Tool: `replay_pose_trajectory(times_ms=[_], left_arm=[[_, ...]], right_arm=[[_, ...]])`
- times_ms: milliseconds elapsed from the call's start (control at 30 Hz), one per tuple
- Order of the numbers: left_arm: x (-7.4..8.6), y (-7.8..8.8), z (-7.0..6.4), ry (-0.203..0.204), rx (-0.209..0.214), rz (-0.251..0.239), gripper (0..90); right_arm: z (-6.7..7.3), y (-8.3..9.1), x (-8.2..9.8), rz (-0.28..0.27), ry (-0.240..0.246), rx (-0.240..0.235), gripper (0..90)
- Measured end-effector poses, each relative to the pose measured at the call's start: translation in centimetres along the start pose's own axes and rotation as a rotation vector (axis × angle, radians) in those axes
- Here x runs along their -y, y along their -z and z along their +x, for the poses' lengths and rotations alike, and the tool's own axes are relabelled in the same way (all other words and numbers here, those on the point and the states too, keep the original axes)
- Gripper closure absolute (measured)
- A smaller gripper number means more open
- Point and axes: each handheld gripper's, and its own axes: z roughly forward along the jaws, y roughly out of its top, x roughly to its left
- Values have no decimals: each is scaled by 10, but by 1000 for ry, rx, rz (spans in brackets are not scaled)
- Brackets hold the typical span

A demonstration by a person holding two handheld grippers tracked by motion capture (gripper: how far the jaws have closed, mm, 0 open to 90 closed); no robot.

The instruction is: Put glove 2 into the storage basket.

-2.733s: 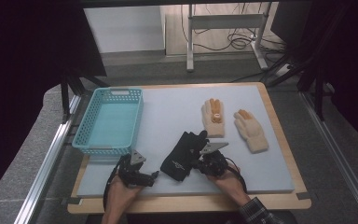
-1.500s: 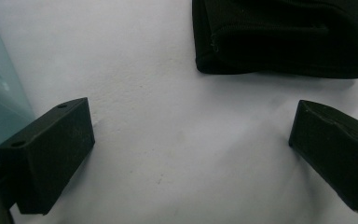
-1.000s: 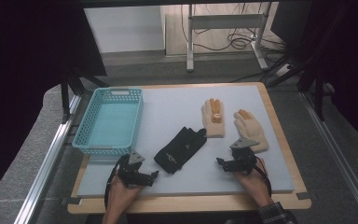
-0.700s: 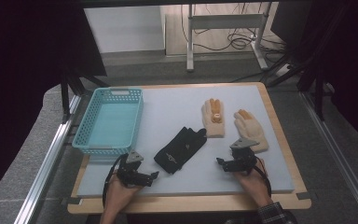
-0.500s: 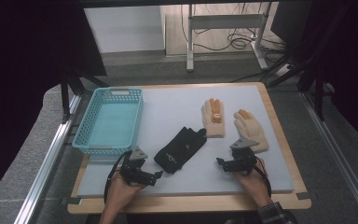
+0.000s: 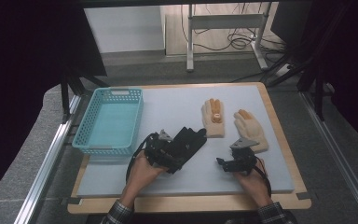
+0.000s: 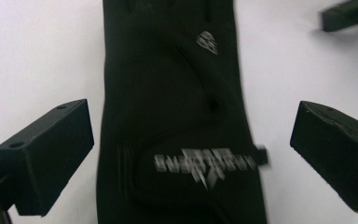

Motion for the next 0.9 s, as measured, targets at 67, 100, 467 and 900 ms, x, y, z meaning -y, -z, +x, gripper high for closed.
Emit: replay_pose_trajectory(times_ms=[67, 100, 467, 900], left_arm=[[-6, -10, 4, 8, -4, 17, 0], [-8, -15, 6, 5, -2, 28, 0], [-16, -48, -2, -54, -40, 149, 0], [-18, -34, 1, -26, -61, 139, 409]], right_arm=[[0, 0, 0, 0, 1, 0, 197], [0, 0, 0, 0, 2, 0, 196], [0, 0, 0, 0, 0, 0, 196], [0, 0, 0, 0, -2, 0, 196]])
